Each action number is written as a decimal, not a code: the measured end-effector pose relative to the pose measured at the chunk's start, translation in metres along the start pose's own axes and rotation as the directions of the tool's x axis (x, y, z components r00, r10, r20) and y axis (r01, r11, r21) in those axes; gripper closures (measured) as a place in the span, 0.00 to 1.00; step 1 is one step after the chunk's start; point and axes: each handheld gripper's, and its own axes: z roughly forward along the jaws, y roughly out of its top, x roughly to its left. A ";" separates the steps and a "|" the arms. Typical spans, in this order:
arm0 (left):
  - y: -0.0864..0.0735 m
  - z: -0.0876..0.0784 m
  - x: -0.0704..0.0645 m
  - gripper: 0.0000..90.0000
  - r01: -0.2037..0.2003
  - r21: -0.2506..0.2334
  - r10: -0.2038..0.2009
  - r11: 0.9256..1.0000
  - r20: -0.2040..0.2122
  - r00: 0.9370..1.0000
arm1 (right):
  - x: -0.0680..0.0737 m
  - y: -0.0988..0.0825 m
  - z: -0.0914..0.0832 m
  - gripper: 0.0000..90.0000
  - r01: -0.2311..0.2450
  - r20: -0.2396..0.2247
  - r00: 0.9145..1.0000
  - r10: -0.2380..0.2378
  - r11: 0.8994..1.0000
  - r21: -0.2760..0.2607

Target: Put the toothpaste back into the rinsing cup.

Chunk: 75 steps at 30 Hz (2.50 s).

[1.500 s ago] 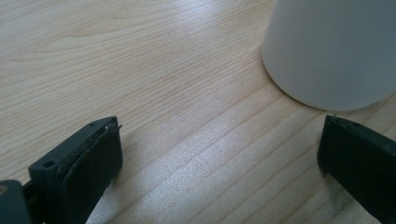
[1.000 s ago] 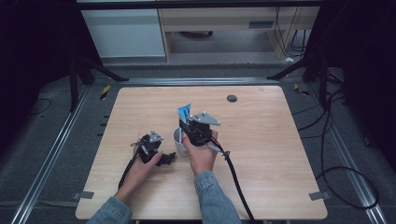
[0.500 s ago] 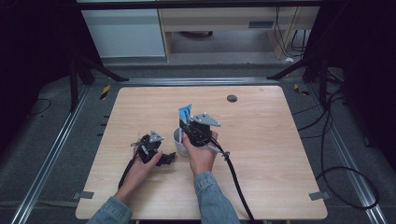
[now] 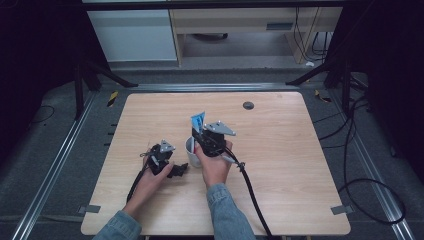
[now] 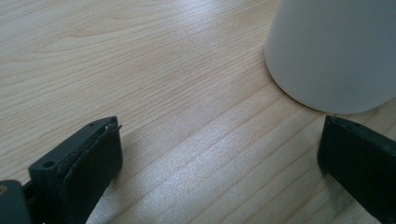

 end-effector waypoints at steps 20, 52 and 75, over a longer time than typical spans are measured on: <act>0.000 0.000 0.000 0.00 0.000 0.000 0.000 1.000 0.000 1.000 | -0.009 0.003 -0.002 0.79 -0.010 0.003 1.000 0.010 1.000 0.019; 0.000 0.000 0.000 0.00 0.001 0.001 -0.001 1.000 -0.002 1.000 | -0.017 0.007 -0.008 0.72 0.014 0.011 1.000 -0.015 0.999 0.049; 0.000 0.000 0.000 0.00 0.002 0.000 -0.002 1.000 -0.003 1.000 | -0.019 0.008 -0.012 0.67 0.031 0.025 0.999 -0.032 0.998 0.058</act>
